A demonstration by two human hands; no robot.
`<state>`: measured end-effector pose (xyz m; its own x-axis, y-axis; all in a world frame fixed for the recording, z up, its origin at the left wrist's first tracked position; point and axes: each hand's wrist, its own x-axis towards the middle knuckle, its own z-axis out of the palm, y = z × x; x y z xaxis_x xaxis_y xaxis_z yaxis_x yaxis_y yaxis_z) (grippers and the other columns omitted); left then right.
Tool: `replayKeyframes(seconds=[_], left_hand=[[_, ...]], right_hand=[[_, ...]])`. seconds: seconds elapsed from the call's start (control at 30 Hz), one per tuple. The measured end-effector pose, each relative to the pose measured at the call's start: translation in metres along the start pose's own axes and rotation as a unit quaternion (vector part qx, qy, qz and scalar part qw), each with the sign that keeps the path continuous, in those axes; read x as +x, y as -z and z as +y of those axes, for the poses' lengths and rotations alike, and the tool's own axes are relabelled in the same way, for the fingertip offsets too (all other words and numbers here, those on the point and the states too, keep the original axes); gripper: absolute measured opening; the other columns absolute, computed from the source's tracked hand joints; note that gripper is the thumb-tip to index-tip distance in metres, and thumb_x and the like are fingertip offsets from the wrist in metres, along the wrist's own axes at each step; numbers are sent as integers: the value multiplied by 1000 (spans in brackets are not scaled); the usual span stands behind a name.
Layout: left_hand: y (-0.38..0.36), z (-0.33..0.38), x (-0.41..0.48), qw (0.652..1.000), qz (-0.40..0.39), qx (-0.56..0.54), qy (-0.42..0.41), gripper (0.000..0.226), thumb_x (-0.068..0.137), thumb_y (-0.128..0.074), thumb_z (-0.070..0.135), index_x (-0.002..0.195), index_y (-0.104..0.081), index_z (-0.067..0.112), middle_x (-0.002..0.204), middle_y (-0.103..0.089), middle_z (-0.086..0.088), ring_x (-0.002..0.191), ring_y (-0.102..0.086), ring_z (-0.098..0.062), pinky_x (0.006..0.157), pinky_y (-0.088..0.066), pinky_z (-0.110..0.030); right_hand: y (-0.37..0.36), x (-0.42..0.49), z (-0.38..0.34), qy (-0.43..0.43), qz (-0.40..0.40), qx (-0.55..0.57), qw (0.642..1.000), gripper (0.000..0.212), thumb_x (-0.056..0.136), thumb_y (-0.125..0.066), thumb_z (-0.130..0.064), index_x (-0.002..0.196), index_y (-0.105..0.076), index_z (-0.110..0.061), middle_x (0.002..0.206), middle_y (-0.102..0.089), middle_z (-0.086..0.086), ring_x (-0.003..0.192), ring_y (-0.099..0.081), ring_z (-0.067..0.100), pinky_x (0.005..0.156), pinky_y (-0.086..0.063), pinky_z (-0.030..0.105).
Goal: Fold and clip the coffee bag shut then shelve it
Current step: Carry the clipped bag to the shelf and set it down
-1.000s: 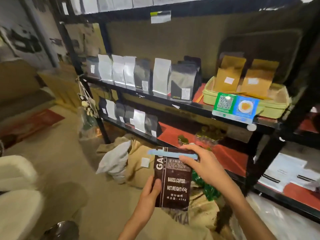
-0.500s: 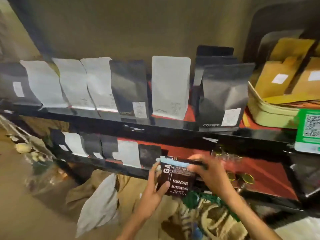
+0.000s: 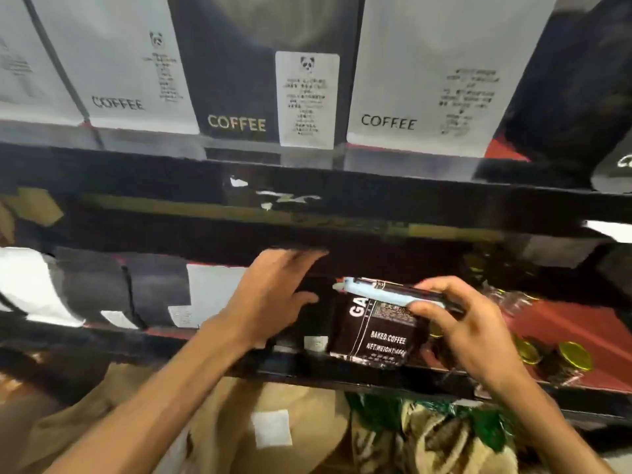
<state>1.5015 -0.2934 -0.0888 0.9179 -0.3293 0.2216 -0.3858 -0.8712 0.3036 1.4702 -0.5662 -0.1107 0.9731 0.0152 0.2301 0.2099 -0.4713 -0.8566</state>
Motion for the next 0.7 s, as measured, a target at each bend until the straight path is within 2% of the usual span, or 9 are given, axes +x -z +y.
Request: replayKeyframes(seconds=[0.07,0.13,0.23,0.3,0.4,0.47,0.53,0.63,0.7], left_hand=[[-2,-5,13,996,-84,35,-10,59,85,-69,35,138,-43,34,137,-57,5,122,-56,-20,99,-49,-35],[-10,-8,17,991,-126,51,-11,49,90,-62,26,134,-43,38,132,-62,4,117,-61,-22,93,-52,-38],[-23,-13,17,992,-117,37,-10,58,90,-51,1,135,-45,38,127,-66,-1,108,-68,-17,87,-56,-43],[-26,-17,19,993,-117,19,5,67,85,-47,-6,135,-46,39,128,-66,0,104,-70,-9,89,-55,-41],[-30,-20,23,992,-123,17,19,70,85,-47,-7,138,-44,37,135,-61,-1,109,-68,-12,95,-52,-41],[-33,-21,26,992,-121,9,23,70,84,-48,-6,139,-44,38,140,-57,-1,112,-66,-17,98,-50,-44],[-34,-22,28,992,-121,9,27,71,83,-48,-7,139,-44,38,136,-60,-2,111,-67,-18,97,-50,-44],[-34,-23,29,992,-125,2,29,70,84,-48,-8,139,-45,35,127,-66,-3,107,-68,-15,96,-51,-40],[-35,-24,29,992,-119,-8,26,68,86,-50,-7,138,-46,37,126,-66,-4,108,-68,-17,96,-51,-41]], right_hand=[[-4,7,10,33,-5,-12,999,17,81,-74,-19,92,-67,-28,96,-72,-13,91,-68,4,71,-53,15],[-10,12,19,50,-12,-7,999,17,81,-74,-17,92,-67,-27,95,-72,-19,91,-68,4,74,-52,13],[-18,10,33,50,-24,-2,998,20,81,-73,-15,90,-65,-31,91,-71,-27,87,-66,-6,67,-49,5],[-19,8,43,48,-16,-9,999,19,82,-72,-17,92,-65,-31,91,-72,-21,89,-66,-5,65,-49,3],[-15,12,53,49,17,-11,999,18,82,-73,-20,98,-66,-26,98,-71,-13,94,-67,7,70,-50,6],[-12,17,54,51,22,-10,998,19,82,-73,-23,100,-66,-23,100,-70,-10,95,-66,9,72,-53,14],[-11,19,54,54,17,-3,998,20,82,-72,-24,100,-66,-22,99,-71,-7,94,-66,10,72,-55,20],[-17,16,58,59,6,-11,998,19,77,-72,-31,95,-66,-30,98,-72,-11,93,-67,9,73,-52,12],[-18,15,62,54,6,-5,999,19,76,-71,-32,95,-67,-30,101,-71,-13,95,-67,12,74,-52,11]])
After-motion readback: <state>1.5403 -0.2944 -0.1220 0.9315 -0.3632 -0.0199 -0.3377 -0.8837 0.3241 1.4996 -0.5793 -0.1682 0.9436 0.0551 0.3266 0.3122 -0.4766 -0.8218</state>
